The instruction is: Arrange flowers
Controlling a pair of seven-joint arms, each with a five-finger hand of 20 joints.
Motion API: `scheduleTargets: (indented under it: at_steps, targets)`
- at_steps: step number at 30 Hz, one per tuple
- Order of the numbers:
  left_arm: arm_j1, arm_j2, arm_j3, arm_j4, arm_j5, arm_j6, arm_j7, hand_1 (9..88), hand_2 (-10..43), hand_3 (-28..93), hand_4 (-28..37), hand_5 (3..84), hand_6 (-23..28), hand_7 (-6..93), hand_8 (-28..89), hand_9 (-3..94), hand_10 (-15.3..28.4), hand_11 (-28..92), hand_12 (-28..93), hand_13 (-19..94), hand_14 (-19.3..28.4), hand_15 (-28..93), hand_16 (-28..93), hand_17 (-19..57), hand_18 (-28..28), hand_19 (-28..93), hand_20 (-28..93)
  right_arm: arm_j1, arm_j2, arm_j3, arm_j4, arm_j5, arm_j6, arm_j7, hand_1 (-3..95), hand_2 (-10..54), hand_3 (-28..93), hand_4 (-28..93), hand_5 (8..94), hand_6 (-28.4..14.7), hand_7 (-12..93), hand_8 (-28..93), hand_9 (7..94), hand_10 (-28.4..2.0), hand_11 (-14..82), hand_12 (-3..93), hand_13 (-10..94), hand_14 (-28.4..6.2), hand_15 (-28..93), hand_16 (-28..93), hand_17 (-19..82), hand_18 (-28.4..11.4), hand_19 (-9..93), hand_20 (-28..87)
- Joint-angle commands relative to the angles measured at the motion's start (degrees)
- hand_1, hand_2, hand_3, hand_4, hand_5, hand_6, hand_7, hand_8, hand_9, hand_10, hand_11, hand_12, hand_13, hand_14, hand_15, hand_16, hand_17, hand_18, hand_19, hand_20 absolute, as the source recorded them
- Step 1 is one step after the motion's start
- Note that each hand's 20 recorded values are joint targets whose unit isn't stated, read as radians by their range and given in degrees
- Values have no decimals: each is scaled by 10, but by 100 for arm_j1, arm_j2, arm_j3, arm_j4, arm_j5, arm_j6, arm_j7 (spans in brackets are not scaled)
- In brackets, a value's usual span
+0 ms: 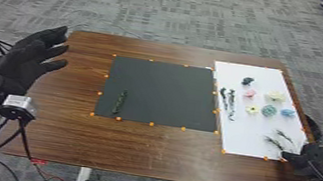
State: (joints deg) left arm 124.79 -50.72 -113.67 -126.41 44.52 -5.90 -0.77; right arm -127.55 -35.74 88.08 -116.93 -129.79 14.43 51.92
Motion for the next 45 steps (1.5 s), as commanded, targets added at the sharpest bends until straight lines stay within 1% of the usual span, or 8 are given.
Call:
scheduleTargets:
  at_steps: [1,6,15,26,30,32,36,45]
  targets:
    - [158,-37,-108,-87,-27,98,2,265,-95,614,-283,187,14,209,-94,112,78,212,188,32,104,382,-63,-119,195,335,106,80,54,-148,172,-103,135,49,230,-95,833,-281,567,-38,615,-176,592,-138,684,567,579,-139,820,455,246,-195,711,422]
    - [187,-32,-118,-93,-39,123,-16,266,-95,615,-283,188,14,208,-94,113,78,213,187,32,105,382,-62,-118,194,334,106,247,84,-390,230,-106,339,-181,415,-95,784,-282,618,-4,611,167,676,-114,678,559,641,-116,812,461,275,-183,720,417]
    - [273,-34,-190,-137,-15,168,-10,262,-95,619,-283,189,14,208,-94,113,78,216,185,33,105,384,-63,-118,194,334,107,645,163,-523,-17,455,776,-818,413,-95,843,-247,687,-2,607,239,757,-106,695,569,718,-112,840,461,321,-181,753,422]
    - [220,58,-259,-190,69,158,-109,261,-95,621,-283,189,14,209,-95,113,78,216,182,33,105,381,-63,-118,194,334,107,3683,-167,-2739,-97,594,1699,-853,352,-95,882,-109,730,-8,631,303,825,-94,724,585,785,-104,876,460,375,-194,802,422]
    - [36,25,-106,-188,191,83,-88,258,-95,626,-283,189,14,209,-95,113,78,217,183,33,105,381,-62,-118,194,335,107,4334,-753,-3539,133,596,2140,-867,343,-95,888,-93,733,-6,640,311,833,-94,727,588,792,-103,881,461,382,-196,812,420]
    - [-1,66,-107,-196,205,49,-165,257,-95,628,-283,189,14,209,-95,113,78,216,182,33,105,381,-62,-118,194,335,107,4617,-1025,-3855,263,675,1976,-946,342,-95,887,-90,733,-6,641,314,835,-93,729,588,796,-103,883,460,385,-197,816,419]
    - [-95,117,-61,-206,515,35,-201,256,-95,630,-283,190,14,209,-95,114,78,216,182,34,105,383,-62,-119,194,335,107,5031,-1641,-4284,669,1253,1629,-1162,345,-95,884,-96,733,-7,640,317,836,-93,729,592,797,-103,884,461,386,-197,818,416]
    - [-422,395,37,-77,460,-12,-168,258,-95,629,-283,190,13,209,-95,115,77,217,182,35,105,382,-64,-118,193,334,106,6153,-2461,-5669,2076,2841,1118,-1335,389,-95,854,-165,729,-12,605,292,821,-98,698,576,779,-106,865,455,369,-191,809,404]
